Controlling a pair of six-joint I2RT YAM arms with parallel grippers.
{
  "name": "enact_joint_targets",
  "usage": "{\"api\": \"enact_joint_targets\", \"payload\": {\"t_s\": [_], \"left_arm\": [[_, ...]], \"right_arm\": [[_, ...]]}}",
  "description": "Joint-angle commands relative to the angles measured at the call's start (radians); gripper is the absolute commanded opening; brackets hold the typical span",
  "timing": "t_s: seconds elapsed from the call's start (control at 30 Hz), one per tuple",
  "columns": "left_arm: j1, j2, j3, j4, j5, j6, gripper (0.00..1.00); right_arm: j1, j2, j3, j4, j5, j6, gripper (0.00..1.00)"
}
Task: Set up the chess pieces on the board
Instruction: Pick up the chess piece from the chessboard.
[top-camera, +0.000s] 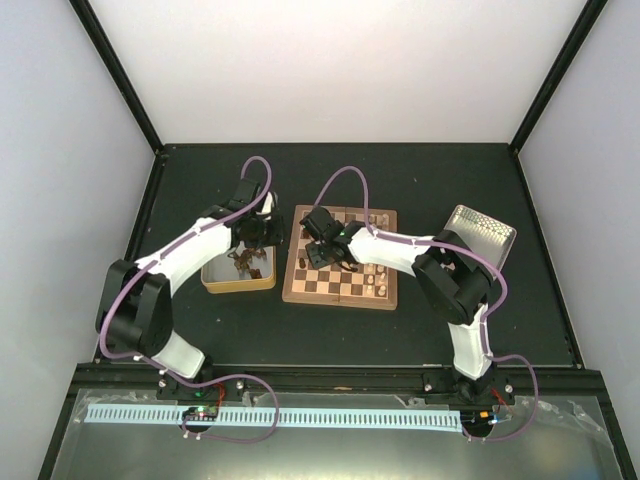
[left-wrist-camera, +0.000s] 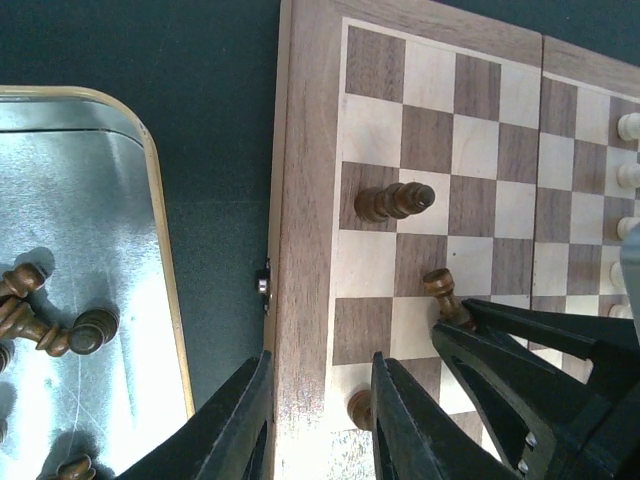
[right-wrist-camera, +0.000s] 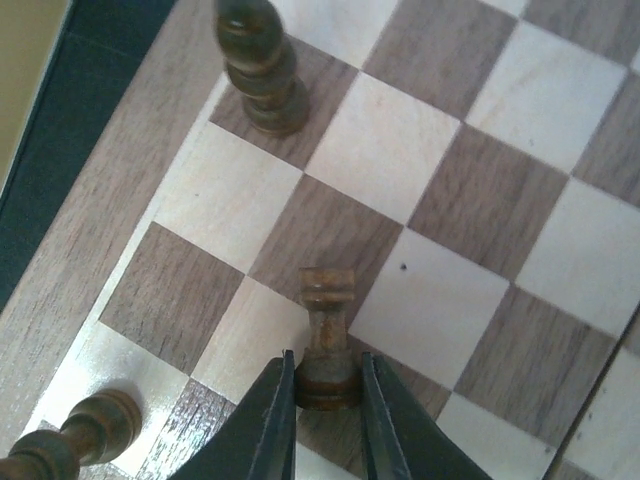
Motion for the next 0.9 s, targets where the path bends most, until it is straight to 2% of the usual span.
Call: {"api": "enact_joint_targets", "payload": {"t_s": [0.0,0.17,0.27,0.43,0.63,0.73,0.87], "left_arm": [[0.013,-0.046,-0.009,0.015,0.019,-0.009,0.29],[0.023,-0.097,-0.042,0.062,0.138,-0.01,0.35],[0.034,-0.132,-0.061,0.097,0.246,-0.01,0.41],[0.044,-0.175,-0.074,0.137,0.499,0.027,0.53],[0.043,-0.253,-0.116,0.192,0.724,0.048,0.7],[0.037,-0.261,-0.128,0.2,0.801,0.046,0.68],[0.034,-0.261,-0.13,0.178,0.817,0.039,0.5]], "right_arm": [[0.006,0.007,-0.05,0.063,0.014,-0.074,0.14],[0.004,-0.104,-0.177,0.261,0.014,-0.173,0.11],[-0.009,-0.202,-0.279,0.414,-0.047,-0.222,0.11],[-0.039,-0.363,-0.442,0.637,-0.236,-0.271,0.1],[-0.047,-0.524,-0.613,0.882,-0.493,-0.352,0.08],[-0.047,-0.578,-0.645,0.929,-0.565,-0.37,0.08],[-0.047,-0.604,-0.645,0.937,-0.629,-0.388,0.08]]}}
